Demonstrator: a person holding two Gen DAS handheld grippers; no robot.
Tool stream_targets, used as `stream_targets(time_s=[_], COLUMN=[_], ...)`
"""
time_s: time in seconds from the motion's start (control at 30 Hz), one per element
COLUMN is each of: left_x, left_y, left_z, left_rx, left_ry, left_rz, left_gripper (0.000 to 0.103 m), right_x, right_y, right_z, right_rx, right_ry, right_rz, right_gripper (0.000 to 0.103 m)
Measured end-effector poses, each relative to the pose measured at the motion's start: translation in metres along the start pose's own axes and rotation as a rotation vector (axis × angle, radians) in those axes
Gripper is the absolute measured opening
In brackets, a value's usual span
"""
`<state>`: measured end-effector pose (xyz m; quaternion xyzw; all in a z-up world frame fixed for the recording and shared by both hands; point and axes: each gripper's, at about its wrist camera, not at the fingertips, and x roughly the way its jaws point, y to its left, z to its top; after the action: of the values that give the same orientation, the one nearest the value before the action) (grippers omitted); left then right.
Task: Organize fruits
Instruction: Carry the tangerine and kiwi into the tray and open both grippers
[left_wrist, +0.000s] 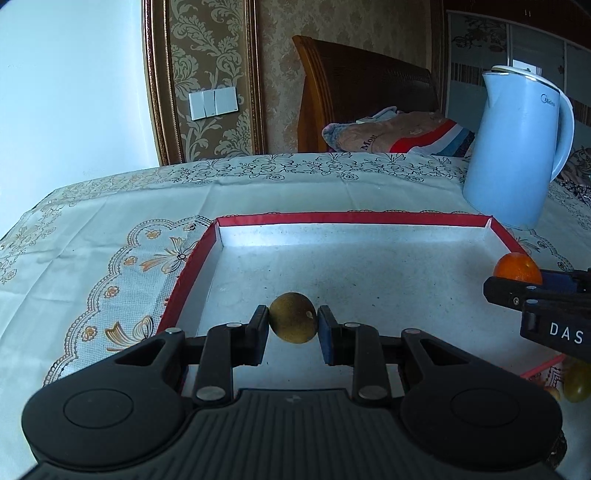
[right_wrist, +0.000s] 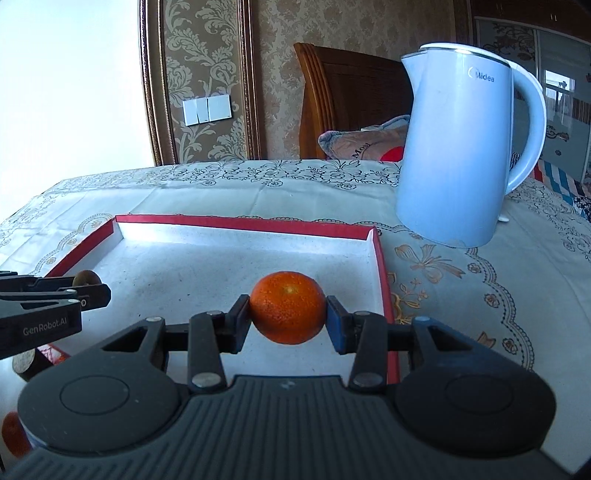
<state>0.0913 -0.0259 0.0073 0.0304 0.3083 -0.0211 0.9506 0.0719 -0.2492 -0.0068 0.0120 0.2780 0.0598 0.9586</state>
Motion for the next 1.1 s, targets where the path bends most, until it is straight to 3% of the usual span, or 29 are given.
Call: stream_targets(time_s=[0.37,0.53,0.93,1.0,1.1], left_x=[0.033,0.052,0.054,0.054,0.054], left_y=[-0.007,-0.007,-0.006,-0.005,-0.003], left_z=[0.024,0.027,0.027,0.028,0.028], left_rx=[0.003,-0.006,-0.014,-0.019,-0.029], left_ry=[0.051,0.129,0.137,0.138,0.140], left_rz=[0.039,0.023,0.016,0.012,0.007], left_gripper=[0.028,0.028,0.028,0.028,0.028], right_x=[0.044,0.053,0.059,0.059,0.055], right_y=[0.003,0.006,0.005,0.004,0.007], right_z=[0.013,0.014,0.014,0.014,0.014], right_rx=[-0.006,-0.020,-0.012,-0.013,-0.041], right_ry=[0.063,0.088,0.104,0.103,0.071], right_rz=[-0.027,-0.028,-0.029,-0.033,-0.058], right_gripper=[0.041,0.041,0.041,0.045,0.058])
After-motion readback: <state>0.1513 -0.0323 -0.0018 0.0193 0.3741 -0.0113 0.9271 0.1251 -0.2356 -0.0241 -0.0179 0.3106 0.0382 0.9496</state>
